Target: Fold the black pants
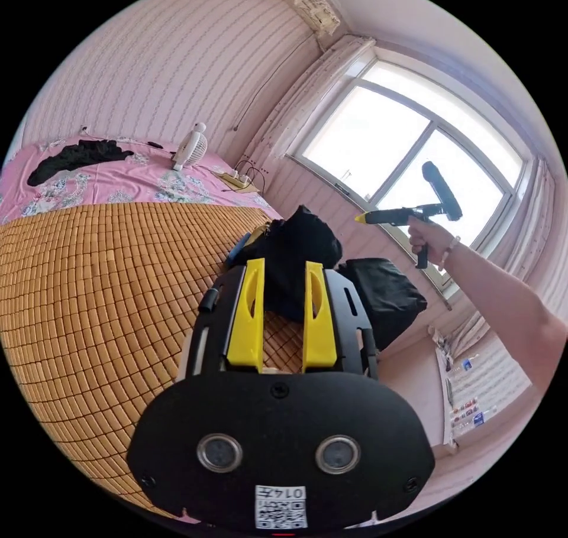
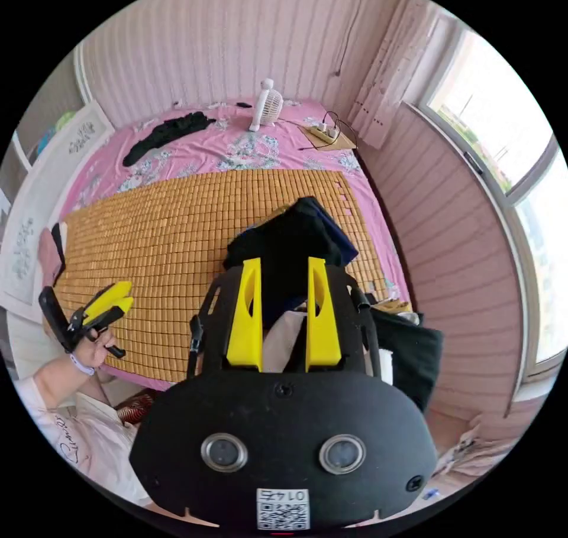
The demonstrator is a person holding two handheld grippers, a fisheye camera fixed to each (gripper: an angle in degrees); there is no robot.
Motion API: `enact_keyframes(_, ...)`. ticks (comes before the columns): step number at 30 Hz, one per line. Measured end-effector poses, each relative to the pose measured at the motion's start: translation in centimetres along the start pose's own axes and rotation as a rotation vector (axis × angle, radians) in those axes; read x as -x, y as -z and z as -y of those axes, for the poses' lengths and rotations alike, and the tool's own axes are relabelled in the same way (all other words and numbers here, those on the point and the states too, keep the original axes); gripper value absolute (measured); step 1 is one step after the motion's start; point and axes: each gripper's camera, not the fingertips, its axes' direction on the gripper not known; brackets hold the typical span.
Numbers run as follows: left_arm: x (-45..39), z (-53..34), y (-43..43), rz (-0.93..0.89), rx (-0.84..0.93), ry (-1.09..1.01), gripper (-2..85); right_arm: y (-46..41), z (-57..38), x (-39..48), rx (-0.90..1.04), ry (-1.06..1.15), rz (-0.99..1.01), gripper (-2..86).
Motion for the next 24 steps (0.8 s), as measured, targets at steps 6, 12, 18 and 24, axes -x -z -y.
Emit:
enact_keyframes(6,5.5,-9.8,11.5,0.074,0.154,-0.122,9.1,-1.2,-18.7,11.6,-0.065,0.158,0.087,8.4)
enact_keyframes(12,14.1,-24.1,37.3,0.256,0.012,0.010,7.9,-3.4,-29.2,24.6,0.065,0.179,0.166,2.8)
enact_keyframes(18,18.1,-37.2,62.6,0.882,-0.194,0.261,6.3,-4.1,-25.6,40.7,-0.011,0.520,0.339,-0.7)
enact_keyframes(24,23.0,-45.8,73.2,0.934,-0.329,0.469,7.8,-3.3,-17.7,59.4,-0.094,0.853,0.409,0.2)
